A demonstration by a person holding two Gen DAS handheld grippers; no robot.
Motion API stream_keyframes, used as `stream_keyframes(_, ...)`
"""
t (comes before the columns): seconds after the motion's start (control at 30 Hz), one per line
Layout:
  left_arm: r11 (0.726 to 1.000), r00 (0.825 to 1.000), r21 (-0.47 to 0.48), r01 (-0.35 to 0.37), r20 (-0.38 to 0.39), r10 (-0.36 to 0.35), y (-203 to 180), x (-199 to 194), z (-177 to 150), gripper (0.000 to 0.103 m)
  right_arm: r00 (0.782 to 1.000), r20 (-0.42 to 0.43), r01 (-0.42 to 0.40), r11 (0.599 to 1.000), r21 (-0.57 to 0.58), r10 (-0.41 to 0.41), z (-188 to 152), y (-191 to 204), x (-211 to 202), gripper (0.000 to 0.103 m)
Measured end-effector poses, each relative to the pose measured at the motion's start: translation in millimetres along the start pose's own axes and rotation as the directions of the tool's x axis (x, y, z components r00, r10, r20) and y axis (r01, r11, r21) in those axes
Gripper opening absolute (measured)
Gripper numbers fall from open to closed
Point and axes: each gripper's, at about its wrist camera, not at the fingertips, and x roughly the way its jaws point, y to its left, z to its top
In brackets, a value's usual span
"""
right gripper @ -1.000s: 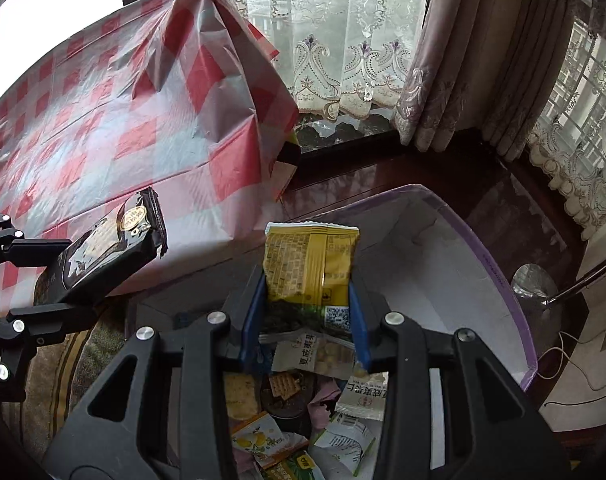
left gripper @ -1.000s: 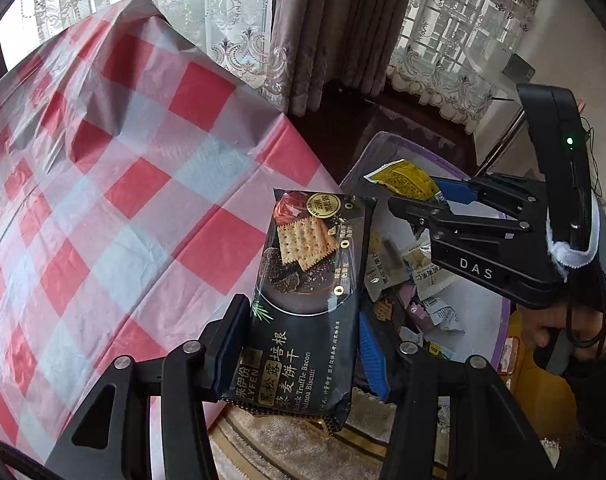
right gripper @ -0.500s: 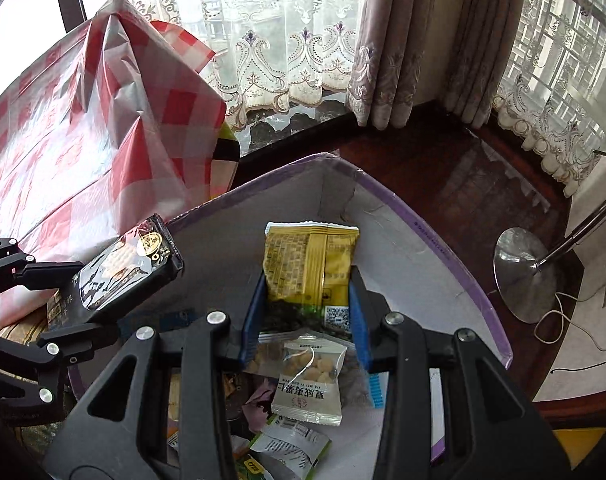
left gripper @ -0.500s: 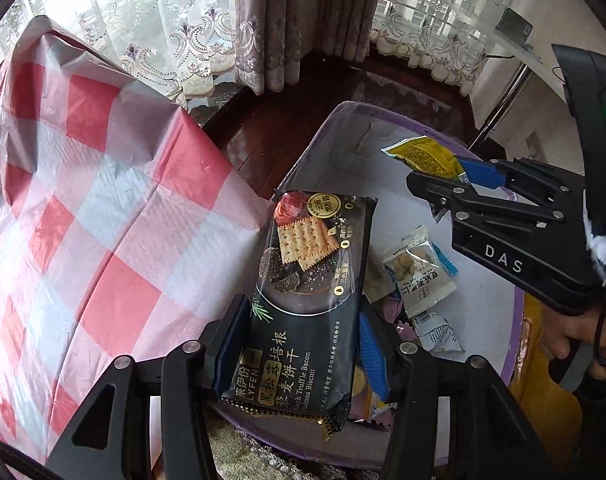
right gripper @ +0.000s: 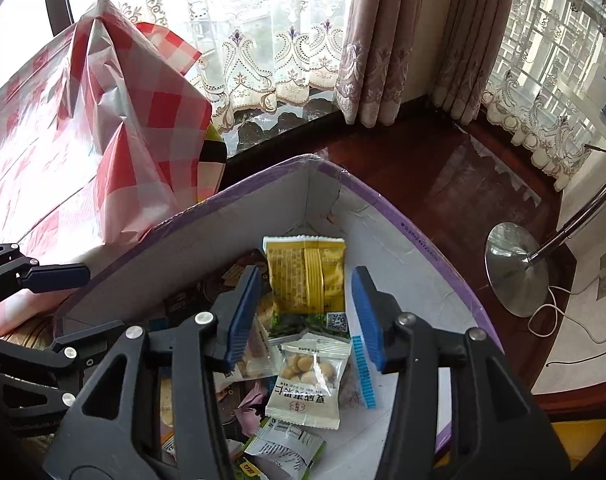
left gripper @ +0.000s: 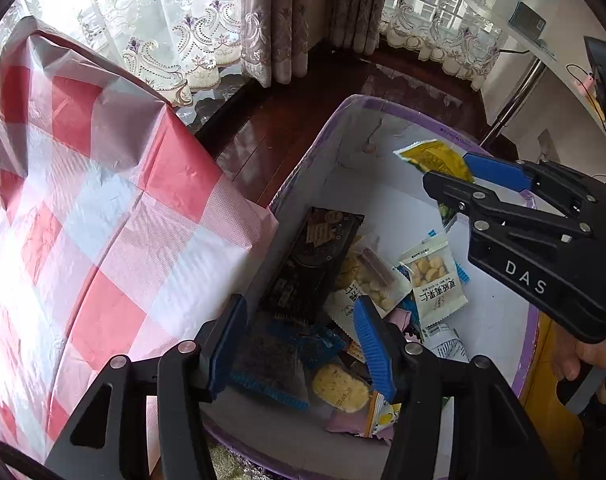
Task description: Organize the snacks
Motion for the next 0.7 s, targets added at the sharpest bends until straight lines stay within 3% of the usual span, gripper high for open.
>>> stream_keyframes(0.1,0.999,1.0,-0.045,0.005,0.031,-0.004,6.8,-9.3,-3.7,0.064,1.0,0.014,0.028,1.0,0.003,-0.028,0.6,3.1,-9.7,0.068)
stream_keyframes(0.2,0.994,0.998,-0.105,0.003,0.064,0.003,15.6,-20.6,-9.9,0.085,0.999,0.011,0.039,0.999,0.001,-0.039,-1.7,9.5,-19.4,0.071)
stream_keyframes(0.4,0.968,0.998,-0.246,0.055,0.051,-0.044,26.3,-41.2,-40.4,0.086,0.997,-0.009,0.072,0.997,-0.004,-0.072,-14.5,21.2,-41.8,0.071)
stream_keyframes(0.53,0.928,0.994,-0.358,0.107,0.018,-0.107,23.8,-53.7,-74.0,0.086,0.994,-0.027,0.103,0.995,-0.013,-0.103,-30.6,27.0,-62.7,0.072)
stream_keyframes(0.6,0.91,0.988,-0.388,0.147,0.017,-0.153,20.2,-60.7,-92.3,0.086,0.993,-0.038,0.112,0.994,-0.009,-0.112,-41.1,27.5,-75.4,0.072)
stream_keyframes(0.7,0.909,0.989,-0.39,0.146,0.031,-0.145,12.5,-72.8,-117.5,0.086,0.99,-0.044,0.137,0.99,-0.006,-0.138,-57.5,25.7,-95.7,0.072)
